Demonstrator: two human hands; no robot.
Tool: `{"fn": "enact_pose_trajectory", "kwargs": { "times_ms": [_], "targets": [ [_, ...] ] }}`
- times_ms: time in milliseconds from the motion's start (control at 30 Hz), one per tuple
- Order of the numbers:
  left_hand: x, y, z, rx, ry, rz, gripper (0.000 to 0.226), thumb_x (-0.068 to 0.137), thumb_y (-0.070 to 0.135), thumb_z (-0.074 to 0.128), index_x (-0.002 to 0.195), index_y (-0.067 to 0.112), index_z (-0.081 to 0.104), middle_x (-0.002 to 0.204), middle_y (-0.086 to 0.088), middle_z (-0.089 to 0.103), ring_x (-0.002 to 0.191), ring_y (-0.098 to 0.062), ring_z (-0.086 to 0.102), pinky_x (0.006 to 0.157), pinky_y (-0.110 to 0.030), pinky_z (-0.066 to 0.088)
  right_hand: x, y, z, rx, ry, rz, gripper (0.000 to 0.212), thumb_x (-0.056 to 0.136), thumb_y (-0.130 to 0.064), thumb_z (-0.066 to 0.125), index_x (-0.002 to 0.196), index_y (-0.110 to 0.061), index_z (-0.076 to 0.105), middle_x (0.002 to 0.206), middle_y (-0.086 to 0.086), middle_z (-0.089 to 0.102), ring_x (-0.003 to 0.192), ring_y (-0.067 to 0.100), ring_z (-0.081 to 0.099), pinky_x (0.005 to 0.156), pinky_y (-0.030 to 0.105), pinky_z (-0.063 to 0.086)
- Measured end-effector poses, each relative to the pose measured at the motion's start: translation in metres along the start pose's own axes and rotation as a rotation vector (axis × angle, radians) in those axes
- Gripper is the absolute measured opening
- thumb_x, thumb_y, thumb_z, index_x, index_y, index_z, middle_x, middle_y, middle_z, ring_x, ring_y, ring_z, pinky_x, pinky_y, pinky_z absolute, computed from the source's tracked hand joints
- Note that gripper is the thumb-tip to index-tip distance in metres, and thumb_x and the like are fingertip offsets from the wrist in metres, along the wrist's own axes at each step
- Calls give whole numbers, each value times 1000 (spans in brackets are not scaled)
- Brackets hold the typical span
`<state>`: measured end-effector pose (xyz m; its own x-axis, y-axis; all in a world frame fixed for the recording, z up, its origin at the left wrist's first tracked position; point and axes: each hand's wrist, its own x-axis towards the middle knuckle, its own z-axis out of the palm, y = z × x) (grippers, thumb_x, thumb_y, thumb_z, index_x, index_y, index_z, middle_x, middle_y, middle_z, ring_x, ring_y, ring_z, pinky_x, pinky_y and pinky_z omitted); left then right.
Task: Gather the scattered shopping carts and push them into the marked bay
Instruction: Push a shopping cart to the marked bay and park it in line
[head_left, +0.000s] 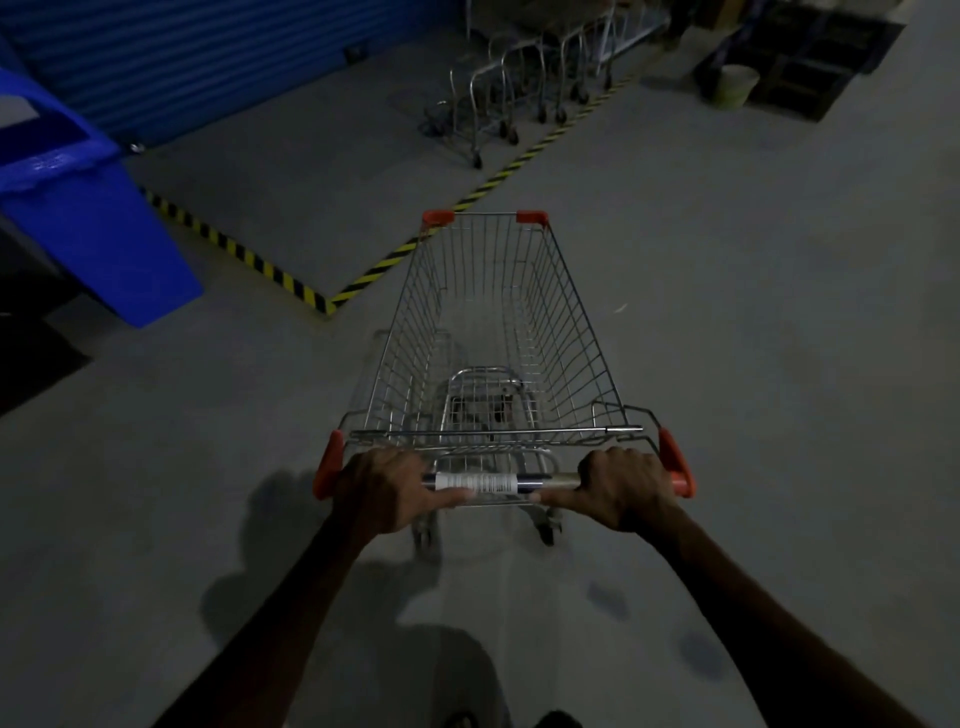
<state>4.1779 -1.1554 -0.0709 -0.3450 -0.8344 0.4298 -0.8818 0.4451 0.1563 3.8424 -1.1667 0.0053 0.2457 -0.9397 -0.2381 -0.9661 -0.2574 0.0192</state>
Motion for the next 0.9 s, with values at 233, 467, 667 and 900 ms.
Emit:
{"fn": "enact_pose_trajectory", "kwargs": {
  "times_ms": [233, 467, 667, 900],
  "targets": [
    [93, -58, 48, 69, 50, -5, 75, 82, 87, 66, 54, 17, 63, 54, -2, 58, 49, -23, 60, 52, -31, 49, 99, 25, -23, -20, 17, 27, 89, 64, -111, 22, 64, -26, 47, 72, -4, 56, 69, 21, 57, 68, 33, 42],
    [220, -96, 79, 130, -132, -1, 80, 83, 93, 54, 64, 17, 72, 61, 0, 67, 54, -18, 65, 57, -30, 55, 220, 79, -45, 5, 72, 18, 97, 57, -114, 7, 65, -25, 46, 78, 0, 68, 75, 21, 69, 74, 33, 55],
    [336, -118, 96, 248, -462, -179, 102, 71, 110, 21, 104, 32, 78, 81, 8, 77, 72, -4, 72, 82, -32, 57, 325, 125, -67, -6, 66, 20, 91, 64, -112, 22, 70, -25, 50, 87, 2, 74, 83, 22, 72, 70, 32, 46],
    [443, -155, 140, 259, -376, -193, 92, 72, 109, 28, 55, 23, 54, 46, 12, 46, 42, -1, 46, 57, -24, 29, 439, 175, -89, -21, 98, 13, 96, 64, -112, 22, 71, -23, 56, 86, 2, 74, 85, 22, 73, 73, 33, 49]
  ]
}}
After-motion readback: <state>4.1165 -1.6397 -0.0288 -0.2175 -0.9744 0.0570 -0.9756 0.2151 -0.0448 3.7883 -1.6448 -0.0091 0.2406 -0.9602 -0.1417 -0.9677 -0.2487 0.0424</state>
